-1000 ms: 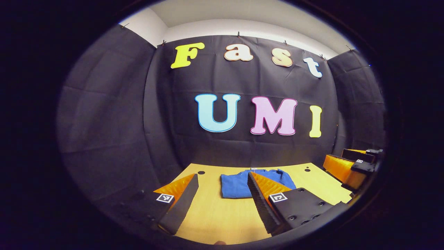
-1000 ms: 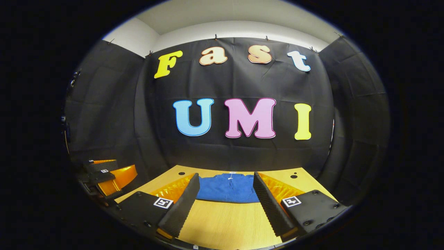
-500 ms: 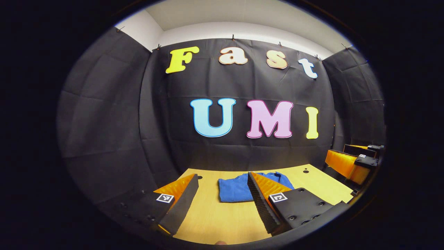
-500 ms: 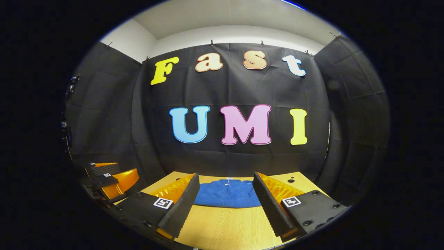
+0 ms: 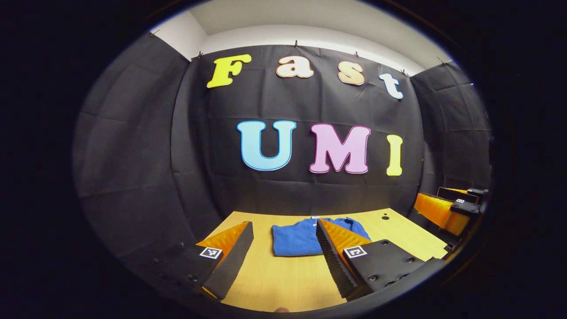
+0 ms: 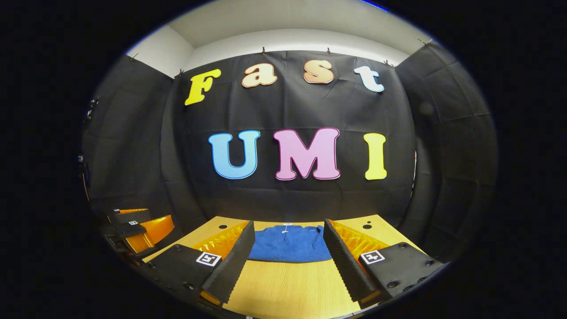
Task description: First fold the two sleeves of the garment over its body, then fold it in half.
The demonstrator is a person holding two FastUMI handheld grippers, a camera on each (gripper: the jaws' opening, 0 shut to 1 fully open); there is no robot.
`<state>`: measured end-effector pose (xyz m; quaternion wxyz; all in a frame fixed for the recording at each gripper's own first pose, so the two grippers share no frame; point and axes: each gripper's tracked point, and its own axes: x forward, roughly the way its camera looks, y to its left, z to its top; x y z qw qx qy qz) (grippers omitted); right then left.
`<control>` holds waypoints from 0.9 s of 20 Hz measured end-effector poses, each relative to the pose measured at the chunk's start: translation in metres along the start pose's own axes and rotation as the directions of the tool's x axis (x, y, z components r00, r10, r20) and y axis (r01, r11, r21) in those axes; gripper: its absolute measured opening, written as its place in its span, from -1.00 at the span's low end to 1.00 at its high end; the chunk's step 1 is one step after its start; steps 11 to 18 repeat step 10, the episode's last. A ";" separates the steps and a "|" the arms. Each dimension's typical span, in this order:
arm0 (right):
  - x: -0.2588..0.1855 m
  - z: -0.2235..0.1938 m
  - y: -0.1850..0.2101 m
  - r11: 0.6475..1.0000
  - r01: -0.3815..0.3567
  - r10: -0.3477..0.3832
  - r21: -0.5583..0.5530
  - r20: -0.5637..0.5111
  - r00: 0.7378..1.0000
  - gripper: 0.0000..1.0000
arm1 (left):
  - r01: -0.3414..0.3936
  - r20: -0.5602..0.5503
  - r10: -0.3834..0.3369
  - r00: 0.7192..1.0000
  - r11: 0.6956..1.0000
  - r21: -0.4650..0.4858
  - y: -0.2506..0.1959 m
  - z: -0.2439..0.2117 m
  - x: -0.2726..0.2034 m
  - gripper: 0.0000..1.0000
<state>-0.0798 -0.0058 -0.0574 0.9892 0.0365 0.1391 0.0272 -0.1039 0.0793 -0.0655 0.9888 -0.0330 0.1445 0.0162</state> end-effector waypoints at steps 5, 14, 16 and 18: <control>0.004 0.001 -0.005 1.000 0.023 -0.023 -0.009 0.003 1.000 0.96 | -0.012 0.006 0.012 1.000 1.000 0.018 0.006 -0.001 0.005 0.64; 0.009 0.006 -0.007 0.999 0.032 -0.032 -0.004 0.005 0.999 0.75 | -0.017 0.003 0.018 1.000 1.000 -0.010 0.011 -0.001 0.008 0.65; 0.009 0.006 -0.007 0.999 0.032 -0.032 -0.004 0.005 0.999 0.75 | -0.017 0.003 0.018 1.000 1.000 -0.010 0.011 -0.001 0.008 0.65; 0.009 0.006 -0.007 0.999 0.032 -0.032 -0.004 0.005 0.999 0.75 | -0.017 0.003 0.018 1.000 1.000 -0.010 0.011 -0.001 0.008 0.65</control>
